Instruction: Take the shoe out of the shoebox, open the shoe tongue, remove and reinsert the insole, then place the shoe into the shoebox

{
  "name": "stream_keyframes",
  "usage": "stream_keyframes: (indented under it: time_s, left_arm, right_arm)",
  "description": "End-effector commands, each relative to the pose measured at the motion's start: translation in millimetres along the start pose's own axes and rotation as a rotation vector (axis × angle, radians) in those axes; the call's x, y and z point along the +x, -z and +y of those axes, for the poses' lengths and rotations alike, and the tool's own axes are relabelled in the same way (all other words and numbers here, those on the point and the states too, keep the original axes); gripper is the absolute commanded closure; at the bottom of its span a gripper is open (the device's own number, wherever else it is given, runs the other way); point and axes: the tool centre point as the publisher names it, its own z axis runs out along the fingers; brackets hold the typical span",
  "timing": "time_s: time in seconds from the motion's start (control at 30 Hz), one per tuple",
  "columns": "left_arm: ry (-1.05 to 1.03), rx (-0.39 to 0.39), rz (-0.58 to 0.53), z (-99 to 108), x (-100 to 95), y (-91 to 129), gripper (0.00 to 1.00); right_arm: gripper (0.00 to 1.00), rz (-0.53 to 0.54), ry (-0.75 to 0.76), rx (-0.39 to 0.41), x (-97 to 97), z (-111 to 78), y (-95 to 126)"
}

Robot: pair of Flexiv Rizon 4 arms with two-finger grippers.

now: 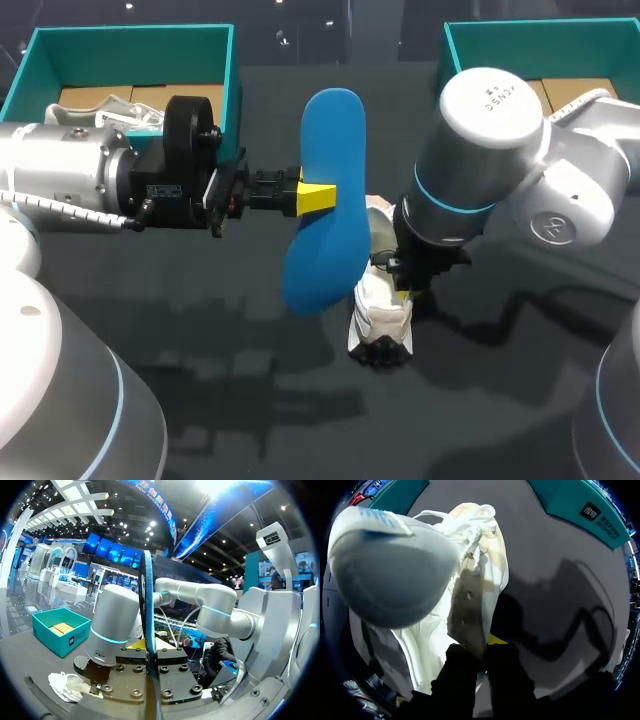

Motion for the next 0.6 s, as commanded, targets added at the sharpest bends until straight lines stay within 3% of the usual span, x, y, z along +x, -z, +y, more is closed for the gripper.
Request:
stream_keyframes:
  time_s: [0.03,0.07,0.1,0.27,0.47,0.53,0.6]
  left_arm:
    - [-0.001,0.002,-0.001,1.3,0.4,-0.7,1.0]
    - [-0.001,0.002,-0.001,1.3,0.4,-0.7,1.0]
    - [-0.001,0.002,-0.001,1.3,0.4,-0.7,1.0]
    - [-0.001,0.002,-0.001,1.3,0.4,-0.7,1.0]
    - [-0.001,0.002,-0.001,1.3,0.4,-0.7,1.0]
    - [-0.001,0.002,-0.001,1.3,0.4,-0.7,1.0]
    - [-0.001,0.002,-0.001,1.3,0.4,-0.7,1.0]
  right_arm:
    - [0.6,0.004,-0.006,-0.011,-0.6,-1.9,-0.3]
    - [0.37,0.006,-0.007,-0.013,-0.7,-2.1,1.1]
    - [0.04,0.007,-0.008,-0.015,-0.7,-2.3,3.1]
    - [0.0,0.047,-0.027,-0.019,-2.3,-2.4,19.1]
    - [0.0,0.099,-0.017,-0.033,-6.2,-1.3,56.2]
    - [0.0,0.192,0.016,-0.037,-8.6,1.3,69.8]
    - [0.0,0.221,0.06,-0.018,-7.9,3.4,78.3]
